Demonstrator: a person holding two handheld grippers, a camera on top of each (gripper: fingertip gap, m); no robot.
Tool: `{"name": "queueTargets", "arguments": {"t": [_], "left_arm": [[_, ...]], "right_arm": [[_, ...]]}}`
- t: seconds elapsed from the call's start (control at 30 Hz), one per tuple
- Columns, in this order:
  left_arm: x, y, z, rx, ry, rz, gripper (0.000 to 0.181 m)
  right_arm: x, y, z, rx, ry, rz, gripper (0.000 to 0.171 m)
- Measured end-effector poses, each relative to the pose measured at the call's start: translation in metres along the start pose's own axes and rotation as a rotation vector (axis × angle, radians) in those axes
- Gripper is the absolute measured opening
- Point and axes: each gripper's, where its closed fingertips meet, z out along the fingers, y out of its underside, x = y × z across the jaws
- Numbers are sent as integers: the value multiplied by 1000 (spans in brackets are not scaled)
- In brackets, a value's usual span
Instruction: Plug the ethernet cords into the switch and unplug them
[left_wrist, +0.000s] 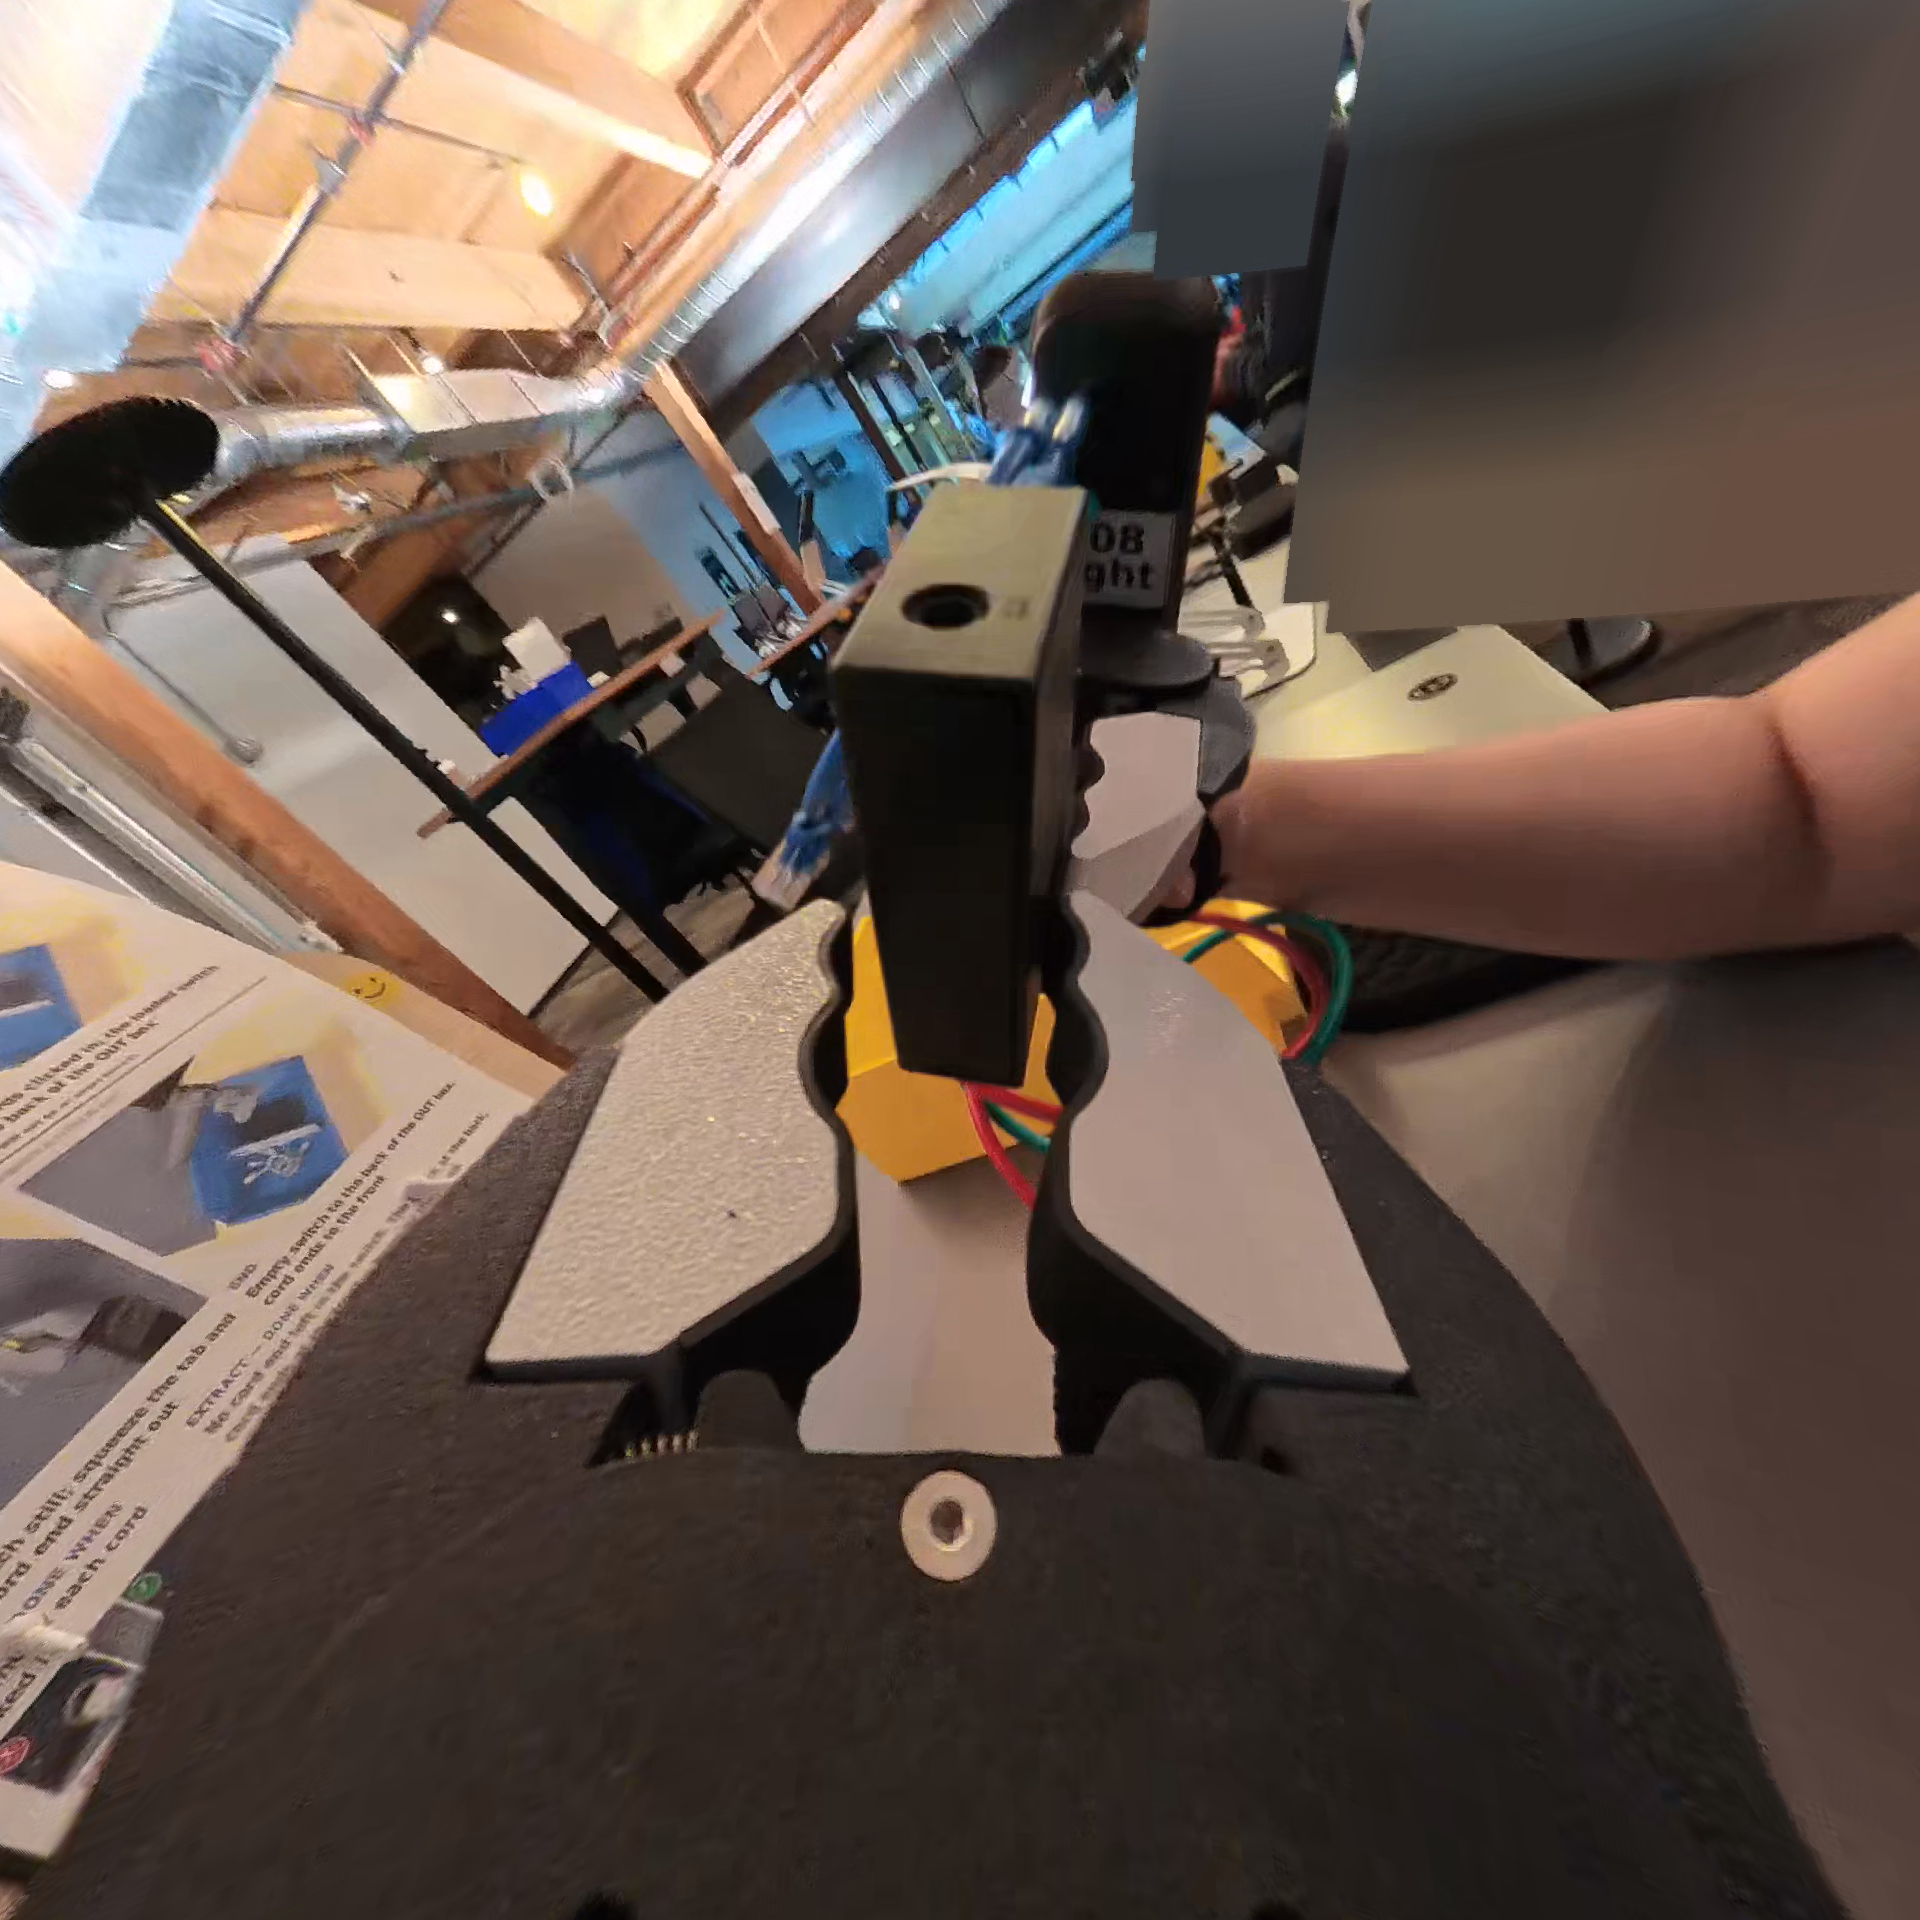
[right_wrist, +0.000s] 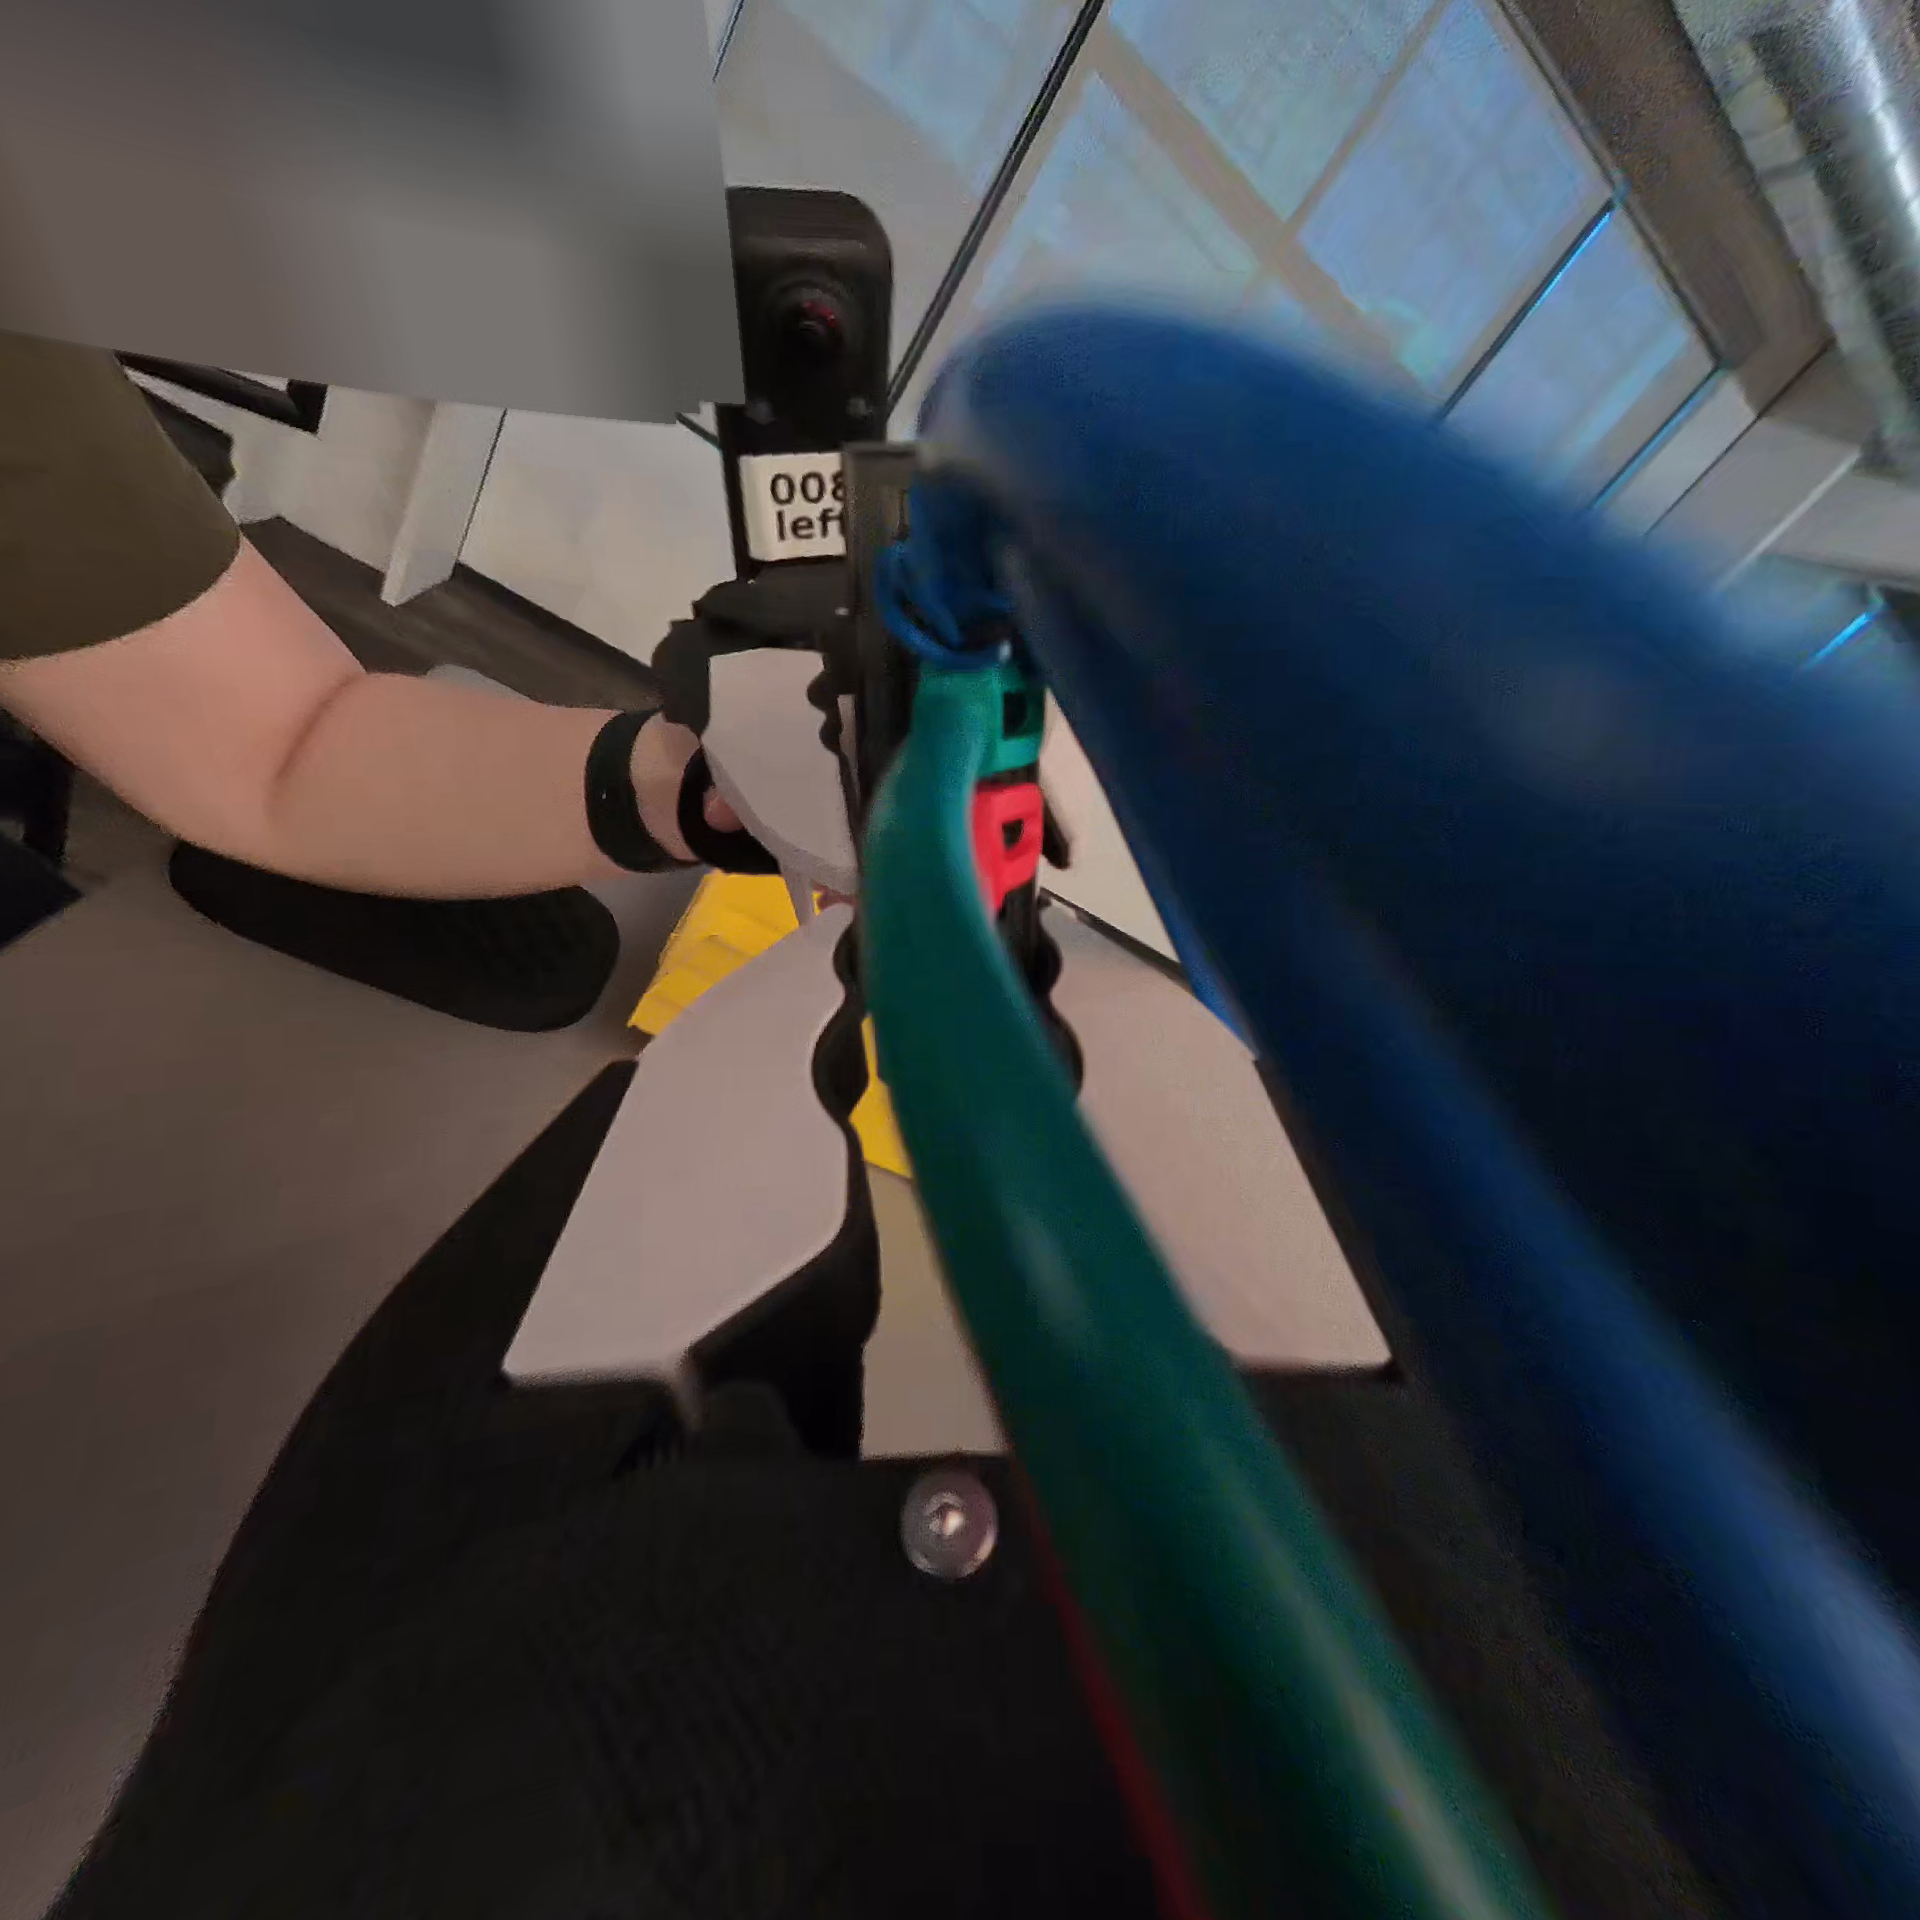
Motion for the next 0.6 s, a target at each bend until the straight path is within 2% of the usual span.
{"name": "queueTargets", "arguments": {"t": [0.1,0.2,0.33,0.43,0.5,0.6], "left_arm": [[1,7,8,-17,-34,28,32],[1,14,12,-55,-51,51,35],[-6,17,9,-108,-52,15,32],[-25,12,-3,-110,-132,1,31],[-44,8,-16,-116,-216,-19,30],[-64,14,-35,-185,-300,5,28]], "right_arm": [[0,15,1,-33,-21,36,25],[-2,24,2,-56,-40,58,30],[8,27,6,-73,26,83,36],[15,40,6,-179,94,-4,41],[11,48,6,-266,96,-139,38],[0,49,8,-370,63,-278,23]]}}
